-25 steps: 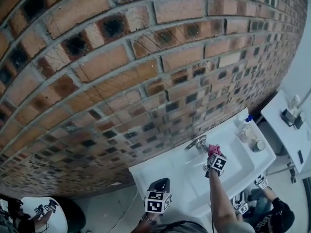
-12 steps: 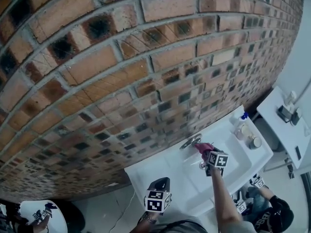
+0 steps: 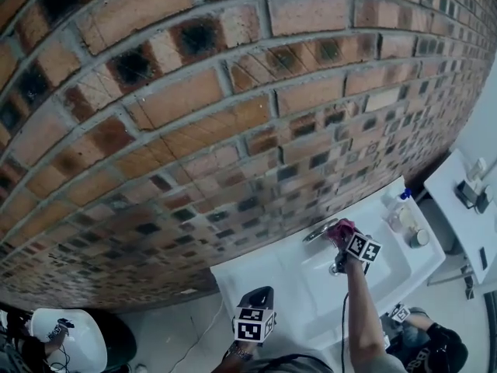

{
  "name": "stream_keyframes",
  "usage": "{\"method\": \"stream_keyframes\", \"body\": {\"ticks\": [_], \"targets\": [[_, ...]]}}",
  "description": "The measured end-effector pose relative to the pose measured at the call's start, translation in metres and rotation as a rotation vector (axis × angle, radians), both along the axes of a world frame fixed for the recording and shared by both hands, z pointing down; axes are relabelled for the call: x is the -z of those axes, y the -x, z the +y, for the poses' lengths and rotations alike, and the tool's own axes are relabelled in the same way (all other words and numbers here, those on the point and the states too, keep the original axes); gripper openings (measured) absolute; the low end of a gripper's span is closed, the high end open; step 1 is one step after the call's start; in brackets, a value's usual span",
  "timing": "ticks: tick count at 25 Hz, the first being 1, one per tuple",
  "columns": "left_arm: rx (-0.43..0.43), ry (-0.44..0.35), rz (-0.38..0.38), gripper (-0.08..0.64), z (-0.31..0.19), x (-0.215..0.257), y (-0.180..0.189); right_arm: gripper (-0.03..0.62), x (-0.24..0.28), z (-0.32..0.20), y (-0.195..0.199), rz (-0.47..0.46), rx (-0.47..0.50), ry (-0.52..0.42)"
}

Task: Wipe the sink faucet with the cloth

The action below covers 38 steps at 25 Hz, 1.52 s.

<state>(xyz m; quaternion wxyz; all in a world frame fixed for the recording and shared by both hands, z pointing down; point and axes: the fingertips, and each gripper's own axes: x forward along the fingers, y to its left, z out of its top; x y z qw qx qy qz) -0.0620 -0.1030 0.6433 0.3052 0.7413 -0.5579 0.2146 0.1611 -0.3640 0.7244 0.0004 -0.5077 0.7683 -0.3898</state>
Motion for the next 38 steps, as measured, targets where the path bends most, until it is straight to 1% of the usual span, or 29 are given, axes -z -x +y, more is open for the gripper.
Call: {"method": "stream_keyframes", "body": {"ticks": [1, 3, 8, 10, 11, 12, 13, 15, 16, 17, 18, 19, 20, 21, 22, 23, 24, 25, 26, 27, 28, 29, 30, 31, 33, 34, 35, 37, 38], "targets": [[0.008, 0.001, 0.006, 0.016, -0.001, -0.001, 0.001, 0.083, 0.015, 0.001, -0.001, -0.028, 0.007, -0.050], [0.019, 0.004, 0.014, 0.015, -0.003, -0.002, 0.003, 0.083, 0.043, 0.004, -0.003, -0.024, 0.022, -0.146], [0.010, 0.005, 0.018, 0.015, -0.004, -0.003, 0.000, 0.083, 0.102, 0.022, 0.022, 0.098, 0.068, -0.319], [-0.003, 0.007, 0.021, 0.017, -0.003, -0.005, -0.005, 0.083, 0.125, 0.035, 0.046, 0.119, 0.142, -0.405], [-0.005, 0.009, 0.023, 0.017, -0.003, -0.005, -0.005, 0.083, 0.131, 0.041, 0.065, 0.153, 0.198, -0.432], [-0.005, 0.010, 0.026, 0.016, -0.004, -0.006, -0.005, 0.083, 0.133, 0.046, 0.084, 0.221, 0.245, -0.452], [-0.004, 0.010, 0.028, 0.016, -0.004, -0.006, -0.005, 0.083, 0.131, 0.050, 0.100, 0.323, 0.267, -0.475], [-0.002, 0.009, 0.029, 0.016, -0.004, -0.005, -0.003, 0.083, 0.127, 0.057, 0.117, 0.528, 0.254, -0.541], [-0.003, 0.006, 0.029, 0.016, -0.003, -0.003, -0.003, 0.083, 0.125, 0.061, 0.120, 0.588, 0.251, -0.575], [-0.003, 0.002, 0.027, 0.016, -0.002, -0.001, -0.002, 0.083, 0.123, 0.068, 0.124, 0.621, 0.271, -0.607], [-0.001, -0.001, 0.026, 0.016, -0.001, 0.000, -0.001, 0.083, 0.120, 0.076, 0.131, 0.643, 0.319, -0.636], [0.003, -0.002, 0.025, 0.015, 0.000, 0.000, 0.002, 0.083, 0.113, 0.087, 0.140, 0.667, 0.395, -0.654], [0.009, -0.001, 0.025, 0.016, 0.000, -0.001, 0.004, 0.081, 0.102, 0.099, 0.152, 0.695, 0.491, -0.653], [0.015, 0.000, 0.026, 0.017, 0.000, -0.001, 0.006, 0.081, 0.084, 0.112, 0.163, 0.721, 0.589, -0.624], [0.019, 0.001, 0.027, 0.015, 0.000, -0.002, 0.008, 0.080, 0.061, 0.123, 0.170, 0.730, 0.657, -0.569], [0.019, 0.002, 0.027, 0.015, 0.001, -0.001, 0.008, 0.080, 0.036, 0.130, 0.169, 0.700, 0.667, -0.492], [0.017, 0.002, 0.027, 0.015, 0.003, -0.001, 0.007, 0.080, 0.015, 0.133, 0.159, 0.613, 0.607, -0.394], [0.012, 0.001, 0.026, 0.016, 0.005, 0.001, 0.006, 0.080, 0.000, 0.132, 0.141, 0.453, 0.485, -0.279], [0.007, -0.002, 0.024, 0.017, 0.007, 0.002, 0.004, 0.080, -0.007, 0.128, 0.118, 0.225, 0.322, -0.165], [0.004, -0.005, 0.021, 0.016, 0.008, 0.003, 0.004, 0.080, -0.009, 0.121, 0.095, -0.041, 0.149, -0.065], [0.005, -0.006, 0.018, 0.015, 0.008, 0.002, 0.004, 0.080, -0.006, 0.114, 0.076, -0.298, -0.004, 0.011], [0.008, -0.002, 0.016, 0.015, 0.008, 0.001, 0.006, 0.080, -0.002, 0.106, 0.064, -0.497, -0.110, 0.054], [0.012, 0.004, 0.017, 0.016, 0.009, -0.001, 0.007, 0.080, 0.004, 0.098, 0.058, -0.616, -0.157, 0.053], [0.015, 0.010, 0.019, 0.016, 0.009, -0.003, 0.007, 0.080, 0.015, 0.090, 0.057, -0.671, -0.146, 0.005], [0.010, 0.014, 0.021, 0.017, 0.010, -0.004, 0.004, 0.080, 0.046, 0.076, 0.063, -0.699, -0.050, -0.134], [0.004, 0.012, 0.020, 0.016, 0.009, -0.003, 0.002, 0.080, 0.055, 0.072, 0.065, -0.713, -0.034, -0.152], [-0.003, 0.008, 0.019, 0.015, 0.008, -0.002, -0.001, 0.080, 0.058, 0.068, 0.064, -0.732, -0.047, -0.136], [-0.009, 0.002, 0.016, 0.016, 0.006, 0.000, -0.003, 0.080, 0.053, 0.061, 0.055, -0.778, -0.103, -0.101], [-0.011, 0.001, 0.016, 0.015, 0.006, 0.000, -0.004, 0.080, 0.051, 0.058, 0.047, -0.820, -0.138, -0.099]]}}
